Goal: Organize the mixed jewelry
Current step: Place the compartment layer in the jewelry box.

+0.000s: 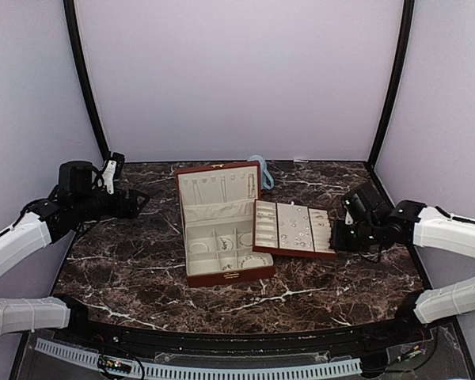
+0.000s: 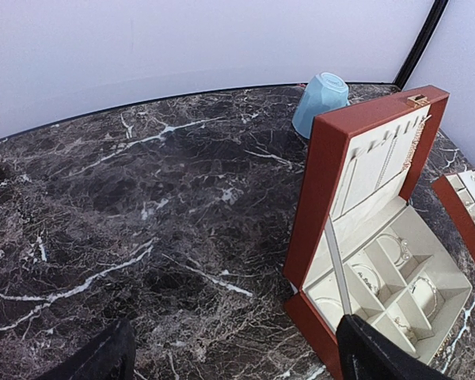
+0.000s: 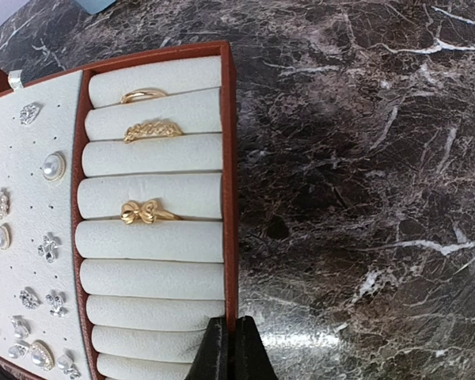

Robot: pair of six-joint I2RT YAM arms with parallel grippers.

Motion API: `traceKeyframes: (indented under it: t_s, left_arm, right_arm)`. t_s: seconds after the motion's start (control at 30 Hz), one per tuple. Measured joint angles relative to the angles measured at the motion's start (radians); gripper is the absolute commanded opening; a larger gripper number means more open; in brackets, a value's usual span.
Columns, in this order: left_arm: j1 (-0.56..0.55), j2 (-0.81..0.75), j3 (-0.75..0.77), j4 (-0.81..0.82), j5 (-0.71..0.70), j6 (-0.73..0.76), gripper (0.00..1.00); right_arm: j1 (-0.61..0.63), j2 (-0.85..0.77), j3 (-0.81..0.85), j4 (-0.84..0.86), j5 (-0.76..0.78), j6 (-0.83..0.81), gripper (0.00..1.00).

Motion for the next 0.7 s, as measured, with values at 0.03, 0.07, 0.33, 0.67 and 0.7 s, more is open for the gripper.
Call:
traceKeyframes:
  t_s: [0.03,0.07,0.33,0.67,0.7]
  left_arm:
    - [0.0,0.0,0.0,0.0,0.0,0.0,0.91]
    - [0.0,0.0,0.0,0.0,0.0,0.0,0.91]
    - [0.0,0.0,0.0,0.0,0.0,0.0,0.9]
    - [0.0,0.0,0.0,0.0,0.0,0.0,0.91]
    - [0.0,0.0,0.0,0.0,0.0,0.0,0.91]
  right_arm:
    - [0.016,-0.003,0.0,-0.002,0.007,0.012,0.0]
    - [0.031,-0.004,0.0,-0.003,0.014,0.023,0.0]
    - [0.138,0.05,0.042,-0.026,0.076,0.08,0.0]
    - [0.261,0.195,0.145,-0.043,0.117,0.124,0.0]
    - [0.272,0.212,0.156,-0.045,0.118,0.127,0.0]
